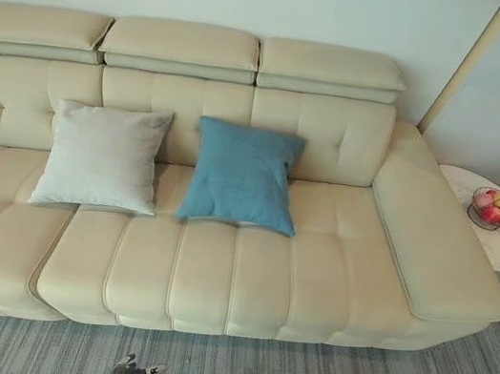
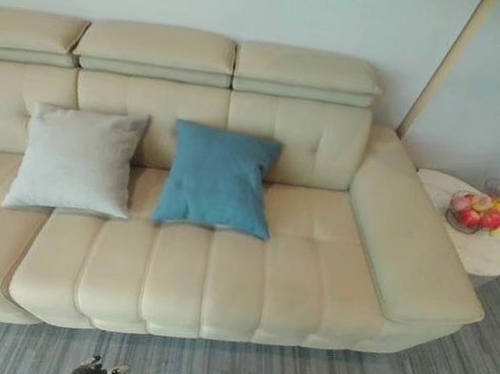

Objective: Pick up cushions and gather them together orderly.

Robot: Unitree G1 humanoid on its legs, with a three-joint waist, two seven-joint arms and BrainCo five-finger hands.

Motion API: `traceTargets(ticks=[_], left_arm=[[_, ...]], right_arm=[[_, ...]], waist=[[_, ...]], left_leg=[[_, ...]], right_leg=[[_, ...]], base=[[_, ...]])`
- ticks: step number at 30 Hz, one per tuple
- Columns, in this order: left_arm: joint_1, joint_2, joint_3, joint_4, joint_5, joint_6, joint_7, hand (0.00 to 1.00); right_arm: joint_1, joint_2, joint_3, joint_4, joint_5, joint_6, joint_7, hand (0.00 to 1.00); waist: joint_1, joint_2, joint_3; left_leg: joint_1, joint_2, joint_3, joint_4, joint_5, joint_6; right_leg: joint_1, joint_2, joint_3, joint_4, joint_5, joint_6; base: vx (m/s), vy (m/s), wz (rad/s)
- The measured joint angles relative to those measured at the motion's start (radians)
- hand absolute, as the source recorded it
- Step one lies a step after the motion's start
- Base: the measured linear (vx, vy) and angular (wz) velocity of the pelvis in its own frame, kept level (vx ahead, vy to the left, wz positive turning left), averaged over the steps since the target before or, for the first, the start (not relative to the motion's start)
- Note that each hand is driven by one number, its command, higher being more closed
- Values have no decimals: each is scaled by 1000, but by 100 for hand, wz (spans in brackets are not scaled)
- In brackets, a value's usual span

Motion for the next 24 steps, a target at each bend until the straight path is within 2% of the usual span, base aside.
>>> traceTargets(ticks=[7, 9, 12, 14, 15, 16, 18, 20, 21, 22, 23, 24], left_arm=[[-10, 2, -18, 10, 44, -2, -2, 0], [-21, 9, -57, 19, 58, -3, -2, 0], [-26, 11, -56, 19, 58, -3, -2, 0], [-30, 4, -33, 12, 57, -3, -1, 0], [-29, 1, -30, 11, 58, -1, 0, 0], [-28, 6, -31, 10, 68, -2, 0, 0], [-29, 17, -38, 10, 80, -2, -1, 0], [-41, 43, -43, 9, 79, -2, -1, 0], [-47, 47, -43, 10, 79, -2, -1, 0], [-49, 44, -44, 12, 77, -1, -1, 0], [-57, 39, -46, 12, 77, 0, -2, 0], [-80, 26, -59, 12, 77, -1, -4, 0]], right_arm=[[2, 0, -2, 0, 4, 0, 0, 0], [2, 4, -8, 0, 21, -1, -1, 0], [3, 4, -10, -1, 22, -1, -1, 0], [0, 11, -11, -9, 20, 0, 0, 0], [-4, 18, -6, -33, 19, -1, 1, 0], [-22, 20, 1, -36, 18, 3, 0, 0], [-34, 20, 6, -36, 18, 5, -1, 0], [-27, 17, 15, -36, 18, 10, -5, 0], [-25, 17, 18, -38, 18, 10, -5, 0], [-32, 8, 31, -39, 15, 9, -3, 0], [-38, 2, 30, -43, 15, 8, -3, 0], [-49, -17, 28, -44, 15, 8, -3, 0]], waist=[[-3, 0, 0], [-4, -6, 8], [-11, -13, 13], [-4, -12, 13], [1, -17, 16], [4, -1, 23], [-8, 1, 27], [-15, -4, 33], [-15, -6, 32], [-13, 2, 41], [-23, 8, 47], [-41, 27, 69]], left_leg=[[2, 1, -5, -2, 1, -1], [26, 7, 42, -4, 0, -1], [37, 10, 72, -15, 0, -2], [52, 21, 148, -13, -12, -19], [65, 31, 254, -11, -33, -32], [86, 49, 370, -9, -42, -37], [88, 73, 469, 13, -59, -37], [121, 121, 610, 39, -69, -45], [129, 125, 631, 40, -69, -45], [148, 130, 688, 42, -68, -46], [155, 134, 700, 45, -66, -50], [175, 144, 711, 59, -63, -54]], right_leg=[[12, 0, -9, -1, 0, 0], [7, 4, 40, 7, 3, 2], [-6, 9, 70, 7, 6, 5], [-49, 22, 138, 24, 9, 2], [-99, 48, 224, 42, 23, -4], [-133, 58, 237, 28, 36, -20], [-150, 29, 74, 33, 40, -55], [-182, -50, -371, 121, 33, -134], [-180, -58, -443, 144, 49, -153], [-183, -55, -512, 167, 42, -119], [-193, -48, -497, 180, 30, -117], [-204, -43, -464, 220, -3, -117]], base=[[-5, 1, -2], [-91, 9, -46], [-71, 13, -37], [-63, 46, -111], [-38, 32, -232], [-28, 18, -286], [7, -19, -204], [122, -67, -197], [188, -154, -204], [143, -158, -139], [184, -207, -134], [172, -185, -75]])
